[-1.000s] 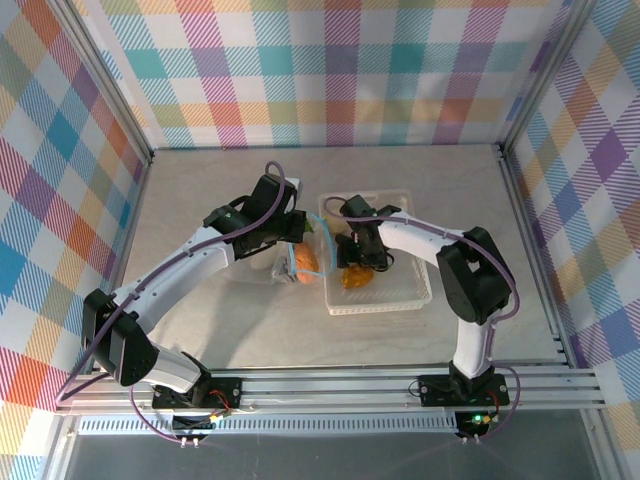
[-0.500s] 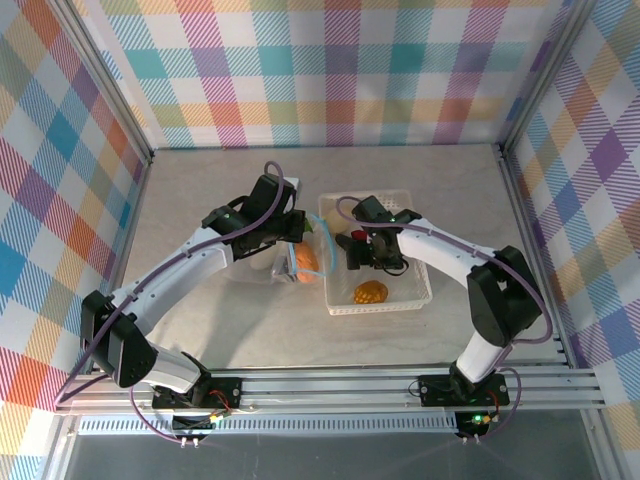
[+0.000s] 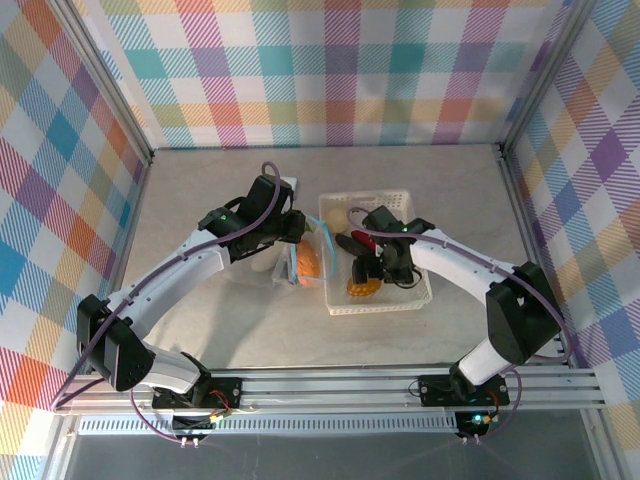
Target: Place the food in the zip-top bag and seal the zipper
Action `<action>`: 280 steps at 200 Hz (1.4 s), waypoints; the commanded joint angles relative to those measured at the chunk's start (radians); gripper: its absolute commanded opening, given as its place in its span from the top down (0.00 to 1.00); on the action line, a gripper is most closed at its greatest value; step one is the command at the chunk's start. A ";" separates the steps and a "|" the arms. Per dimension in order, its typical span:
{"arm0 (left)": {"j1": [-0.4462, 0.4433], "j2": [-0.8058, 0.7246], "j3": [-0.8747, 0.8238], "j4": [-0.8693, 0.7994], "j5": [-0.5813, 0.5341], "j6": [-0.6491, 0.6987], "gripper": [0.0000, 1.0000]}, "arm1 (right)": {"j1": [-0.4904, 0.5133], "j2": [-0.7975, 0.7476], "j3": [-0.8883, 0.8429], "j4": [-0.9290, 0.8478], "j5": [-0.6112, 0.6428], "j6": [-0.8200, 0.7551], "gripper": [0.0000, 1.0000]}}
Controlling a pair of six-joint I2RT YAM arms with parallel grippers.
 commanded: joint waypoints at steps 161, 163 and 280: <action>0.012 0.006 -0.027 -0.019 0.015 0.038 1.00 | 0.002 0.045 -0.106 0.215 -0.120 0.177 0.06; 0.013 0.005 -0.029 -0.019 0.015 0.038 1.00 | 0.002 0.047 -0.105 0.215 -0.117 0.177 0.06; 0.013 -0.025 -0.044 -0.037 -0.018 0.061 1.00 | 0.000 0.169 -0.017 0.141 0.076 0.105 0.09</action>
